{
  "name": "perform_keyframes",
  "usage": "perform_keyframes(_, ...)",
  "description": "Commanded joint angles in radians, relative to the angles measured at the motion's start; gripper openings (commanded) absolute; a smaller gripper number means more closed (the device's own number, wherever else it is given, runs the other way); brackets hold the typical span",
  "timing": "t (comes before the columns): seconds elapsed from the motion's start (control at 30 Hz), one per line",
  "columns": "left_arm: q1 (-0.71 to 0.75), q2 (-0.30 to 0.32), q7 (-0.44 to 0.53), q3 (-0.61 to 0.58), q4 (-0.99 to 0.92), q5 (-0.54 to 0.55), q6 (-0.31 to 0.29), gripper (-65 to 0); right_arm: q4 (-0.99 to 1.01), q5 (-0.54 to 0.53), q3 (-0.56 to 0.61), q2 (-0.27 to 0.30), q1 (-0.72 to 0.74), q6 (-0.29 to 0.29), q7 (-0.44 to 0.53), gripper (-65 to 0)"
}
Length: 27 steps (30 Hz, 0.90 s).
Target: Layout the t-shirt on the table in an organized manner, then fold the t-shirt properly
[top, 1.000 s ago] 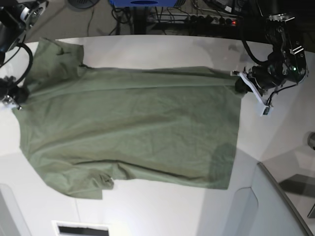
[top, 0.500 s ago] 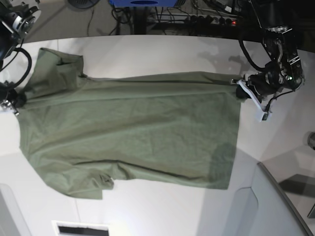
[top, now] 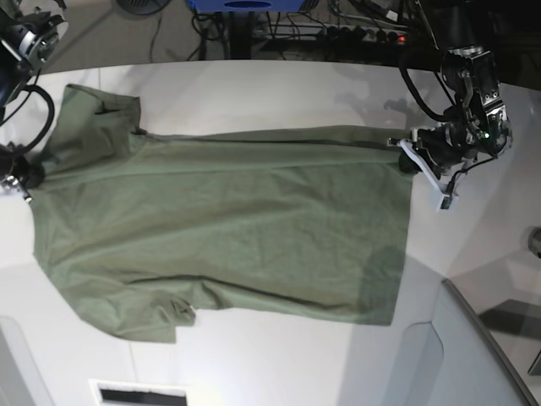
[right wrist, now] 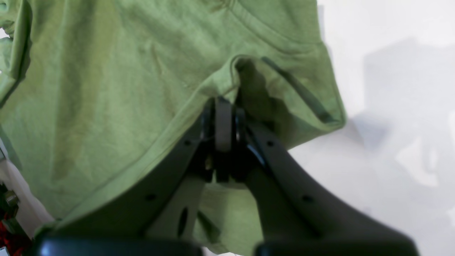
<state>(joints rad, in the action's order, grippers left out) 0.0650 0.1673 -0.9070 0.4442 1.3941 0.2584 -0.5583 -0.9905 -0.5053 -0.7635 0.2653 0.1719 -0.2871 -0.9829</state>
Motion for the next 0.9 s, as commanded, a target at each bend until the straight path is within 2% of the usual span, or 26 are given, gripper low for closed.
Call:
perform_keyframes(0.0, -0.014, 0.011, 0.015, 0.005, 0.004, 0.006, -0.004, -65.0, -0.014, -0.013, -0.001, 0.022, 0.022, -0.004, 0.017, -64.1)
perform_keyframes(0.1, -0.015, 0.011, 0.015, 0.006, -0.009, 0.006, -0.004, -65.0, -0.014, -0.013, -0.001, 0.022, 0.022, -0.004, 0.017, -61.5)
perform_keyframes(0.3, -0.017, 0.011, 0.015, 0.017, -0.003, 0.005, -0.004, -65.0, -0.024, -0.017, -0.003, 0.022, 0.024, -0.008, 0.042, -35.7)
perform_keyframes(0.33, -0.021, 0.013, 0.016, 0.017, -0.002, 0.005, -0.004, -58.9, -0.038, -0.019, -0.003, 0.021, 0.021, -0.008, 0.055, -33.2)
perform_keyframes(0.43, -0.043, 0.018, 0.016, 0.02, -0.003, 0.006, -0.004, -40.5, -0.107, -0.02, -0.012, 0.001, -0.004, -0.01, 0.091, -32.7)
perform_keyframes(0.53, -0.049, 0.025, 0.016, 0.074, 0.014, 0.011, -0.004, -29.8, -0.244, -0.02, -0.015, -0.034, -0.064, -0.011, 0.118, -33.0)
perform_keyframes(0.63, -0.061, 0.024, 0.016, 0.163, 0.038, 0.012, -0.009, -25.8, -0.423, -0.02, -0.015, -0.09, -0.139, -0.01, 0.101, -32.9)
perform_keyframes(0.73, -0.052, 0.024, 0.016, 0.241, 0.081, 0.012, -0.01, -25.3, -0.552, -0.02, -0.015, -0.139, -0.219, -0.005, 0.02, -32.6)
perform_keyframes(0.83, -0.001, 0.025, 0.016, 0.278, 0.139, 0.014, -0.013, -25.3, -0.6, -0.02, -0.015, -0.189, -0.294, -0.005, -0.028, -32.3)
perform_keyframes(0.87, 0.016, 0.025, 0.016, 0.279, 0.158, 0.014, -0.032, -25.3, -0.6, -0.019, -0.015, -0.2, -0.308, -0.005, -0.031, -32.3)
